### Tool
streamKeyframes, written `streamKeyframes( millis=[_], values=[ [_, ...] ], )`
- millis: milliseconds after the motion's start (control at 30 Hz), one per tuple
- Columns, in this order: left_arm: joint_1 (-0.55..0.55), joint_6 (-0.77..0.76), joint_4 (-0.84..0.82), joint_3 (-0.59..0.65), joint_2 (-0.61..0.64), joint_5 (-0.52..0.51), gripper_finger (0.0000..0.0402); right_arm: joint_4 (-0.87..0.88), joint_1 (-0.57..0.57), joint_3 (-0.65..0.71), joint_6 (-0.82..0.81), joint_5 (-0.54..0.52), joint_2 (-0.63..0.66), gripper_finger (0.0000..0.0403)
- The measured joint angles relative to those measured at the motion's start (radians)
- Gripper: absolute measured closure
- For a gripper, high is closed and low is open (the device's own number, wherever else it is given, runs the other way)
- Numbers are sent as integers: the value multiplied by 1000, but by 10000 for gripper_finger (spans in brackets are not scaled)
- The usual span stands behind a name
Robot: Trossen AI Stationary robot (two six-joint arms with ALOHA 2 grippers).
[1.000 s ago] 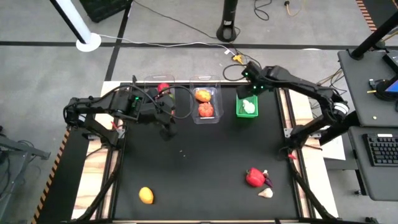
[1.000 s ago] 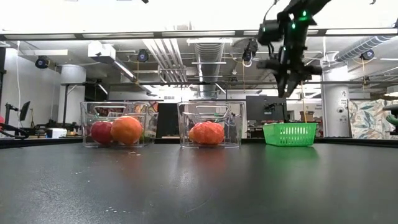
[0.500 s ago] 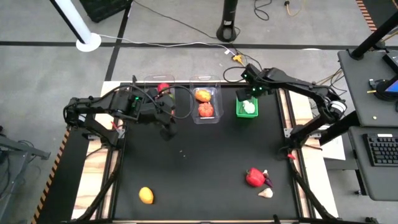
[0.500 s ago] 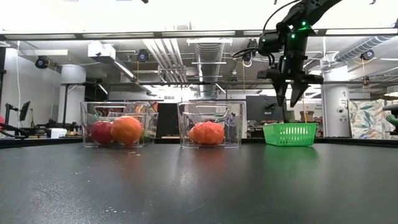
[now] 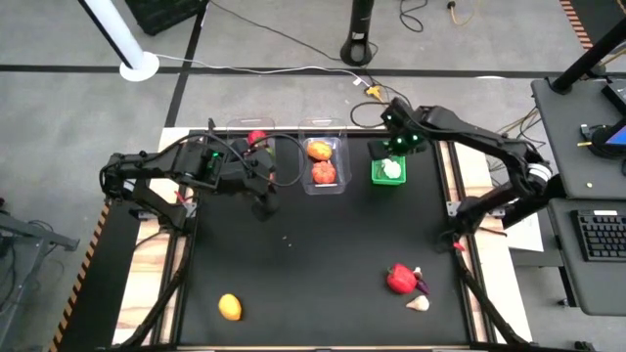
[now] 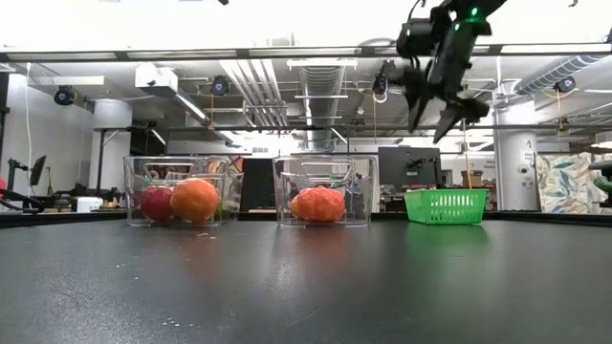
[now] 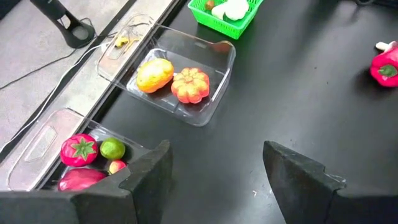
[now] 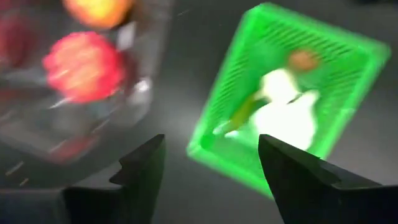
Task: Sort produce into baskets
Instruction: Put the red bell pepper into the right transparent bin
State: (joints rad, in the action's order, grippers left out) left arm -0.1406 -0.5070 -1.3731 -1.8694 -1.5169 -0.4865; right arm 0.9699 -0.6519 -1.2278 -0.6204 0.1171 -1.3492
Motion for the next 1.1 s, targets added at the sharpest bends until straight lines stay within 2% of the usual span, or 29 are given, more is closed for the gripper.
streamKeyframes(
  millis=[100, 400, 667, 767, 1100],
  values=[
    [0, 24, 1, 0, 0, 24, 170, 11, 84, 0, -45, 72, 42, 148],
    [4, 197, 98, 0, 0, 127, 171, 108, 434, 0, -179, 70, 94, 126],
    [25, 241, 133, 0, 0, 133, 170, 198, 643, 0, -344, 75, 91, 57],
    [30, 258, 133, 0, 0, 133, 171, 206, 719, 0, -358, 74, 99, 37],
    [33, 289, 126, 0, 0, 132, 170, 203, 1026, 4, -419, 71, 72, 32]
  ],
)
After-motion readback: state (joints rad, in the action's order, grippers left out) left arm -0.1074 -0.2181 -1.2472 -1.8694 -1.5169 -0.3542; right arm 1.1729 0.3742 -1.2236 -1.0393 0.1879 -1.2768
